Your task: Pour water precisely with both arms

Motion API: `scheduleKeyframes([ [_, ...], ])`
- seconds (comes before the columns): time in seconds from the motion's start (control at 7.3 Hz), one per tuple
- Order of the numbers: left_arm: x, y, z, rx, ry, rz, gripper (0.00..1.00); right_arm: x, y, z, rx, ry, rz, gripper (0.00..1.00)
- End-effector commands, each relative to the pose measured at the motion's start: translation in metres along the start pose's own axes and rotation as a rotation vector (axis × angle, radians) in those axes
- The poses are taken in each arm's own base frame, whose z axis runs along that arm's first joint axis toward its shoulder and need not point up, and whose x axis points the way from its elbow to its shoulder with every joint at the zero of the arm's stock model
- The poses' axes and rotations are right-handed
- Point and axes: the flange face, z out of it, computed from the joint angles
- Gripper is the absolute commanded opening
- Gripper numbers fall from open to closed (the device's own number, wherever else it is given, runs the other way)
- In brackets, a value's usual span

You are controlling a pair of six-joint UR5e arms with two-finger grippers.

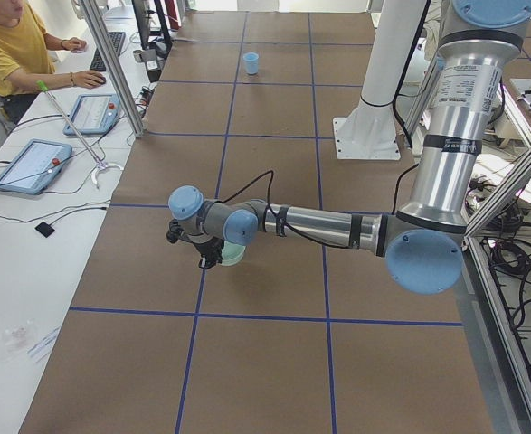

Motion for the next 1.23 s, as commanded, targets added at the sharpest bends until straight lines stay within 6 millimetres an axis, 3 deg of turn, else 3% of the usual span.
scheduleKeyframes([
  [0.0, -0.011, 0.006, 0.011, -0.021, 0.000, -0.009, 0.00, 0.000, -0.001, -0.001, 0.000, 0.000, 0.000, 1.00],
  [0.68, -0.024, 0.002, 0.025, -0.051, 0.000, -0.037, 0.00, 0.000, -0.002, -0.001, 0.002, 0.004, -0.002, 1.00],
  [0.82, -0.024, -0.002, 0.027, -0.054, 0.000, -0.038, 0.03, 0.000, -0.002, -0.001, 0.002, 0.004, -0.002, 1.00],
  [1.1, -0.035, -0.003, 0.037, -0.041, 0.000, -0.025, 0.18, 0.000, -0.002, -0.001, 0.002, 0.004, -0.002, 1.00],
])
